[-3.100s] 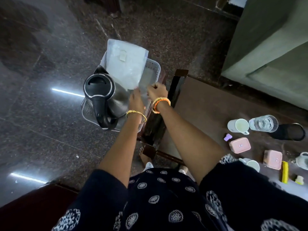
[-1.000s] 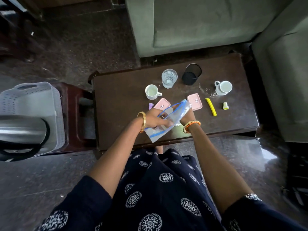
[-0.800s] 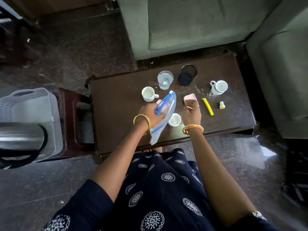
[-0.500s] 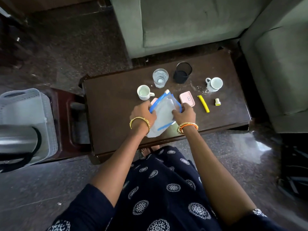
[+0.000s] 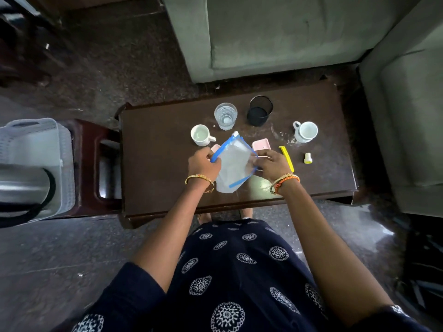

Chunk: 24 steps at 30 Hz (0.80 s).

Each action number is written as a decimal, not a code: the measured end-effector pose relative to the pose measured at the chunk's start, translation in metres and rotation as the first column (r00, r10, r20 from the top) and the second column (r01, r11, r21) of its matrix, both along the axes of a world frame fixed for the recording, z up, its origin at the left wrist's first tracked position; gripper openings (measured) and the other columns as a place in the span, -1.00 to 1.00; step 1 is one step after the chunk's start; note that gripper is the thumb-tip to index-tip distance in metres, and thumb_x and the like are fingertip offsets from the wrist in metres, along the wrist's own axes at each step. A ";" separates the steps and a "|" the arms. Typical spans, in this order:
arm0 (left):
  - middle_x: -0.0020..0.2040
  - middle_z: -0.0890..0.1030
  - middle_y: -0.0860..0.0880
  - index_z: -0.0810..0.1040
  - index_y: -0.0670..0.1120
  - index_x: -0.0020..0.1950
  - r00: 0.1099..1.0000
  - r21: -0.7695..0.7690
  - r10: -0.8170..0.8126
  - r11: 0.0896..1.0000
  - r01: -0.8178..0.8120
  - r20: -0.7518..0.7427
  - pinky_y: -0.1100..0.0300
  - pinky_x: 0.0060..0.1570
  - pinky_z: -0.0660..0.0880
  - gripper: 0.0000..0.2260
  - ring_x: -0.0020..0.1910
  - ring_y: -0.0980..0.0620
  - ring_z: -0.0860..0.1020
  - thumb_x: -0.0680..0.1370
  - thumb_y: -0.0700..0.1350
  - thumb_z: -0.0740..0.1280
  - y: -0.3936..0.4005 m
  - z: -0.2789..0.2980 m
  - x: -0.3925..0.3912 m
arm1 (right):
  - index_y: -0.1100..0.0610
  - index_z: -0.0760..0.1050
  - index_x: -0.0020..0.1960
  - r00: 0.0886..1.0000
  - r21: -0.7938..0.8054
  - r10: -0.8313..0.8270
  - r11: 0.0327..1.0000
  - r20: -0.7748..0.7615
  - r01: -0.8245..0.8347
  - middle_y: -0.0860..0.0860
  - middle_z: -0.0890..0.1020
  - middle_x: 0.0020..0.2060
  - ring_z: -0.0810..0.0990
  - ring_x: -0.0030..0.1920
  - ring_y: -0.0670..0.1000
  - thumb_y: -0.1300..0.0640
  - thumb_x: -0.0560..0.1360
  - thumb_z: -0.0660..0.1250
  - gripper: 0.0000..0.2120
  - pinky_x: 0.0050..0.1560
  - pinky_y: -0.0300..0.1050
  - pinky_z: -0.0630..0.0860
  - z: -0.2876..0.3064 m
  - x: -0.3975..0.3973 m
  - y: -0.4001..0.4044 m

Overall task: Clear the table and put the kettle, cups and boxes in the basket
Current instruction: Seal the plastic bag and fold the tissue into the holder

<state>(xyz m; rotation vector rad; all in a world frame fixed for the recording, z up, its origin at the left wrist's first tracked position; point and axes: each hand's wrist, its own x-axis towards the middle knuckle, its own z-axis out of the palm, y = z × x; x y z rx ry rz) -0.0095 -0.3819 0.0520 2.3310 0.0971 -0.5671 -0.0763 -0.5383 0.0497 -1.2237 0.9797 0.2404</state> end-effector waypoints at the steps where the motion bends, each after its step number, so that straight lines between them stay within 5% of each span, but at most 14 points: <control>1: -0.38 0.46 -0.09 0.40 -0.19 -0.37 1.000 -0.012 0.020 1.000 -0.021 -0.004 0.13 -0.27 0.43 -0.81 -0.32 -0.11 0.45 0.42 -0.21 0.31 -0.006 0.001 -0.001 | 0.17 0.48 -0.19 1.000 0.015 0.017 1.000 -0.002 -0.017 0.12 0.58 -0.28 0.60 -0.34 -0.01 0.42 0.48 0.27 -0.81 -0.35 -0.21 0.61 0.001 0.001 -0.007; 4: -0.46 0.40 -0.06 0.36 -0.17 -0.44 0.994 -0.054 0.091 0.994 -0.094 -0.054 0.15 -0.31 0.37 -0.69 -0.37 -0.08 0.43 0.45 -0.10 0.31 -0.023 0.005 -0.003 | 0.21 0.53 -0.08 0.994 -0.055 0.099 0.993 -0.041 -0.101 0.18 0.59 -0.12 0.60 -0.20 0.08 0.35 0.49 0.29 -0.91 -0.21 -0.11 0.62 0.002 0.007 -0.024; 7: -0.35 0.46 -0.12 0.53 -0.32 -0.22 0.979 -0.120 0.151 0.978 -0.168 -0.137 0.20 -0.31 0.35 -0.67 -0.31 -0.02 0.42 0.49 -0.03 0.30 -0.035 0.006 -0.006 | 0.24 0.54 0.00 0.983 -0.159 0.179 0.970 -0.036 -0.182 0.21 0.62 -0.06 0.60 -0.16 0.08 0.27 0.51 0.31 -0.90 -0.14 -0.06 0.64 0.002 0.009 -0.033; 12: -0.48 0.34 -0.02 0.50 -0.27 -0.32 0.960 -0.150 0.256 0.951 -0.271 -0.112 0.22 -0.42 0.27 -0.68 -0.41 0.04 0.34 0.50 -0.05 0.30 -0.045 0.003 -0.008 | 0.19 0.41 -0.15 0.961 -0.759 0.275 0.631 0.021 -0.163 0.15 0.51 -0.18 0.40 -0.22 0.07 0.33 0.38 0.31 -0.89 -0.24 -0.21 0.23 0.014 0.006 -0.033; 16: -0.52 0.30 0.00 0.36 -0.15 -0.47 0.951 -0.144 0.301 0.941 -0.307 -0.066 0.29 -0.48 0.26 -0.62 -0.49 0.06 0.30 0.51 -0.04 0.30 -0.054 0.000 -0.013 | 0.19 0.37 -0.25 0.923 -0.806 0.377 0.568 0.077 -0.165 0.20 0.53 -0.26 0.40 -0.27 0.09 0.41 0.35 0.24 -0.85 -0.32 -0.20 0.18 0.024 0.005 -0.025; 20: -0.48 0.37 -0.02 0.49 -0.23 -0.39 0.952 -0.162 0.307 0.939 -0.304 -0.007 0.16 -0.21 0.33 -0.67 -0.30 -0.06 0.41 0.52 -0.07 0.29 -0.061 -0.001 -0.021 | 0.28 0.52 -0.11 0.876 -0.800 0.479 0.501 -0.063 -0.331 0.19 0.61 -0.14 0.53 -0.14 0.18 0.34 0.41 0.26 -0.91 -0.15 -0.06 0.46 0.029 0.010 -0.020; 24: -0.55 0.28 0.03 0.46 -0.23 -0.43 0.947 -0.159 0.305 0.944 -0.287 0.098 0.20 0.02 0.25 -0.65 -0.33 -0.08 0.37 0.53 -0.13 0.28 -0.066 -0.002 -0.029 | 0.25 0.58 -0.07 0.896 -0.895 0.442 0.384 -0.039 -0.228 0.21 0.54 -0.06 0.46 0.00 0.23 0.28 0.42 0.25 -0.84 -0.08 -0.02 0.42 0.038 0.013 -0.020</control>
